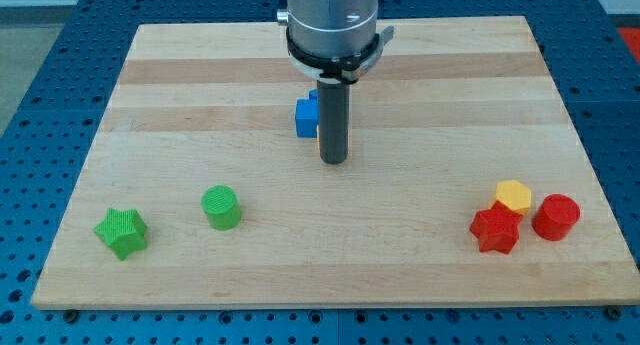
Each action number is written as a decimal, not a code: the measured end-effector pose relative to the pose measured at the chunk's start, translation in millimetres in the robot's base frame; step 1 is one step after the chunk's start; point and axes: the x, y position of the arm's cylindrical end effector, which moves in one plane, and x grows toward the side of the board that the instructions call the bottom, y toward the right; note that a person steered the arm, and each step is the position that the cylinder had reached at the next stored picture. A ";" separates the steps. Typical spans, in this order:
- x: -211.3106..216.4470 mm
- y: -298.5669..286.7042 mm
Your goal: Push the red circle into the yellow hexagon
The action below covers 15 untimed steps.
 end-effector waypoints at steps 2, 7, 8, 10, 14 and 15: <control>65.2 0.3; 154.6 216.5; 153.6 258.9; 132.0 283.5; 104.6 240.4; 103.0 213.6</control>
